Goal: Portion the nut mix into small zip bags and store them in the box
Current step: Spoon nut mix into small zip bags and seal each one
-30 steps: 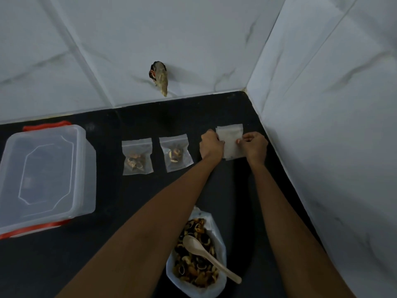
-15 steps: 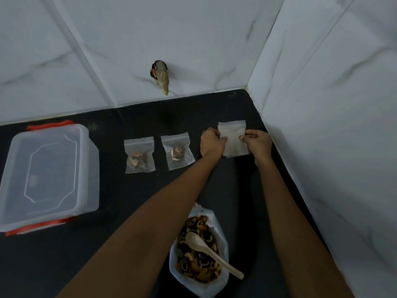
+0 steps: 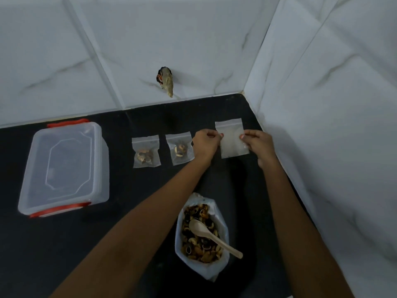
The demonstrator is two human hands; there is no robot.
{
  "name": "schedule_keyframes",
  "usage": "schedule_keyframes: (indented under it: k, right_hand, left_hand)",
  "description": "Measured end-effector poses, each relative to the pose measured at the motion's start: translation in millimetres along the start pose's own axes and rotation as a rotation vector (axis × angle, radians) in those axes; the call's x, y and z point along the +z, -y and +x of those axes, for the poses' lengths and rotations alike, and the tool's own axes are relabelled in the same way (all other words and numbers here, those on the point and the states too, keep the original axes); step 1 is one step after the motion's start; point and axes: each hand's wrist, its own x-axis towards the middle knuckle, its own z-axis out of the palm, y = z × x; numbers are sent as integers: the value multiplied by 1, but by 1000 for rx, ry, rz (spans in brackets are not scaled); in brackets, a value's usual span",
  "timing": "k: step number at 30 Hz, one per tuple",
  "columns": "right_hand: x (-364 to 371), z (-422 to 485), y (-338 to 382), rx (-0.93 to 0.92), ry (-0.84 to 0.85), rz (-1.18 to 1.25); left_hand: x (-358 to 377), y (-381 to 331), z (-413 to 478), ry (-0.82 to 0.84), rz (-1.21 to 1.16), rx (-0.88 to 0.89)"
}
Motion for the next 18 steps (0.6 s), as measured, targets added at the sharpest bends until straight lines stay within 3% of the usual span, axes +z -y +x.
schedule_keyframes:
  k: [10, 18]
  right_hand:
    - [14, -122, -1, -25, 229, 131]
    - [34, -192, -22, -46, 359, 49]
  left_hand:
    - [-104, 11, -102, 52, 15, 198]
    - [-162, 44, -161, 68, 135, 186]
